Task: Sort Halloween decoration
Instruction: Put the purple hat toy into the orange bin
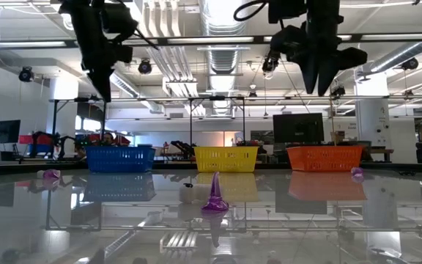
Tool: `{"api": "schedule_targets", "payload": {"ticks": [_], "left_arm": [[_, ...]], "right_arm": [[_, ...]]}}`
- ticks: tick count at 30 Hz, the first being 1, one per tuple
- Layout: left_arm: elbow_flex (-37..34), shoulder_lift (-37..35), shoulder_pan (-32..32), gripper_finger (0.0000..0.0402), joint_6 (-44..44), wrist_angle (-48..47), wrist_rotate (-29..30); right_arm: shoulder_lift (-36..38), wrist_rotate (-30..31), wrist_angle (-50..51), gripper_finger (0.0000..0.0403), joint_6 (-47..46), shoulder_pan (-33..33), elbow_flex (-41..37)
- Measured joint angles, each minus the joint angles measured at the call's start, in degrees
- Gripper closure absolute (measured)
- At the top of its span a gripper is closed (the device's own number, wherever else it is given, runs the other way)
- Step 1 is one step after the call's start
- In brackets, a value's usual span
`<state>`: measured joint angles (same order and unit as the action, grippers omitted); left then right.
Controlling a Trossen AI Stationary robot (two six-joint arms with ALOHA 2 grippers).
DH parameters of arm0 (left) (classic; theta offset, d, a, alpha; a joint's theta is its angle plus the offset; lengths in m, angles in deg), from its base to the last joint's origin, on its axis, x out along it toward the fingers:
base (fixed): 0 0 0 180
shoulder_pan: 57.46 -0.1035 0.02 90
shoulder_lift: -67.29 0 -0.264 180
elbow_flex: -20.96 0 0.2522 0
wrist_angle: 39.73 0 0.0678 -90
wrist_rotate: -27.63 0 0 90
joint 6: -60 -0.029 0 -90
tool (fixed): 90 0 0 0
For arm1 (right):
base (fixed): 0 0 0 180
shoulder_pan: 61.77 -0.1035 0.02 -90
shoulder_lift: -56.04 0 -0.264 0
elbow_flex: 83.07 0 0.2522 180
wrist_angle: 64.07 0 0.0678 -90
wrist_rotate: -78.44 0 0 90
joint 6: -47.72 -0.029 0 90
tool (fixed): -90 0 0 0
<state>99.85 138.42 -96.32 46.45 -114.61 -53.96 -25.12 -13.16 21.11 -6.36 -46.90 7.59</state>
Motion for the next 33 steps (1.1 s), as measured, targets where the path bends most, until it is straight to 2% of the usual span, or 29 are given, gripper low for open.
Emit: {"api": "schedule_targets", "payload": {"ticks": [6,13,16,23,27,33], "left_arm": [[0.0,-3.1,0.0,0.0294,-1.0,0.1,0.0],[-0.1,-6.3,0.0,0.0294,-2.6,0.1,0.0],[-0.4,-7.3,0.0,0.0294,-3.0,0.1,-0.6],[-1.3,-9.9,0.0,0.0294,-4.0,0.0,-7.4],[-2.6,-11.2,0.0,0.0294,-4.0,-0.3,-7.6],[-3.8,-11.8,0.0,0.0294,-4.3,-0.3,-7.6]], "right_arm": [[0.0,-0.3,-3.7,0.0309,0.0,0.0,-2.9],[0.0,9.0,-3.8,0.0311,-17.2,0.0,-8.3],[-0.4,8.9,-4.9,0.0300,-20.9,-0.3,-10.8],[-1.5,8.2,-4.9,0.0265,-28.0,-1.1,-15.7],[-1.5,9.3,-6.4,0.0255,-32.8,-1.1,-18.9],[-1.6,9.2,-15.3,0.0258,-33.4,-1.1,-24.7]]}}
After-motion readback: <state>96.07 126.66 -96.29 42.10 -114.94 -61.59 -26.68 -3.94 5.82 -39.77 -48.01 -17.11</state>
